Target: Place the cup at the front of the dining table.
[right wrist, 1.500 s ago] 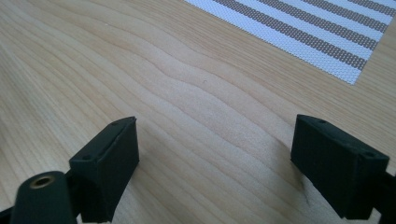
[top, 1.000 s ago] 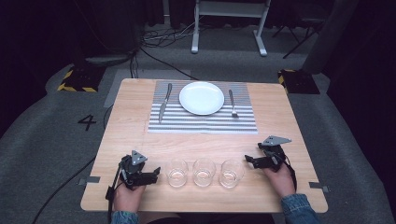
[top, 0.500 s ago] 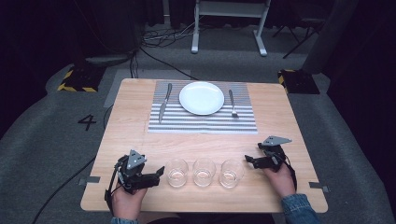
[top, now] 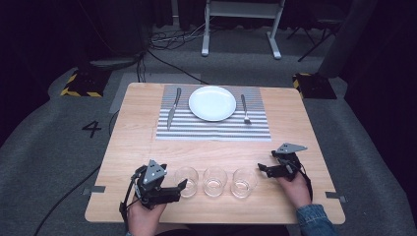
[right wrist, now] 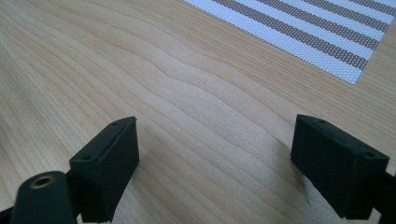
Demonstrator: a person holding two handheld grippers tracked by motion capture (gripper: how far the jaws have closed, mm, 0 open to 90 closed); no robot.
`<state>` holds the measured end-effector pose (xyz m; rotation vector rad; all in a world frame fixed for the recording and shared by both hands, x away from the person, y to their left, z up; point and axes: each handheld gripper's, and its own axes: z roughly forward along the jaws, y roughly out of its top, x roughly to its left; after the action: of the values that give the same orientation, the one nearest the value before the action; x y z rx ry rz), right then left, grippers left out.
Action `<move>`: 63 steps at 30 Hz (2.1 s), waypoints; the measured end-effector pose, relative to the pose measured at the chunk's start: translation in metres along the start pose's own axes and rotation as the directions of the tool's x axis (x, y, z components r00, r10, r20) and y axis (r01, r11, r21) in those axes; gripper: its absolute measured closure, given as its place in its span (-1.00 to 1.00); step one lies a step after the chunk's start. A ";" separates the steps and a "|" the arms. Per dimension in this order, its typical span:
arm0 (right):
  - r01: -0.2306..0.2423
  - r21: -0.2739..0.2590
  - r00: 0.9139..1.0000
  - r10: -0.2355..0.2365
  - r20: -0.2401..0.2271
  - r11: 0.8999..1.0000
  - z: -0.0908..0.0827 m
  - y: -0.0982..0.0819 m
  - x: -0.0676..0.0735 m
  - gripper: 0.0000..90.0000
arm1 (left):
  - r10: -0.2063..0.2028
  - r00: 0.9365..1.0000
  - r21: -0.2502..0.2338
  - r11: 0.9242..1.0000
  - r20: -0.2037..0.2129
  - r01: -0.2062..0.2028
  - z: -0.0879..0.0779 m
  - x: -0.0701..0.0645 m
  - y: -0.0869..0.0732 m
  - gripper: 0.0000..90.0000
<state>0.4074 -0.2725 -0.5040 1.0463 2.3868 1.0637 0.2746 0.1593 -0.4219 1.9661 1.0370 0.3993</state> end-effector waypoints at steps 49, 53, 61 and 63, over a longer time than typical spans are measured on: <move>0.010 0.004 1.000 -0.010 0.006 1.000 0.001 0.000 0.000 -0.65 | 0.014 0.999 0.057 0.998 -0.046 -0.012 0.043 -0.014 -0.009 -0.59; 0.015 0.008 1.000 -0.015 0.009 1.000 0.001 0.001 0.001 -0.65 | 0.014 0.999 0.051 0.999 -0.041 -0.012 0.038 -0.009 0.001 -0.59; 0.014 0.007 1.000 -0.014 0.011 1.000 0.001 0.001 0.001 -0.65 | 0.006 0.999 0.039 0.999 -0.039 -0.005 0.032 0.000 0.019 -0.59; 0.014 0.007 1.000 -0.014 0.011 1.000 0.001 0.001 0.001 -0.65 | 0.004 0.999 0.033 0.999 -0.043 -0.003 0.031 0.002 0.024 -0.59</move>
<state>0.4075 -0.2711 -0.5041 1.0336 2.3876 1.0432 0.3070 0.1371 -0.4211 1.9967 1.0738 0.4306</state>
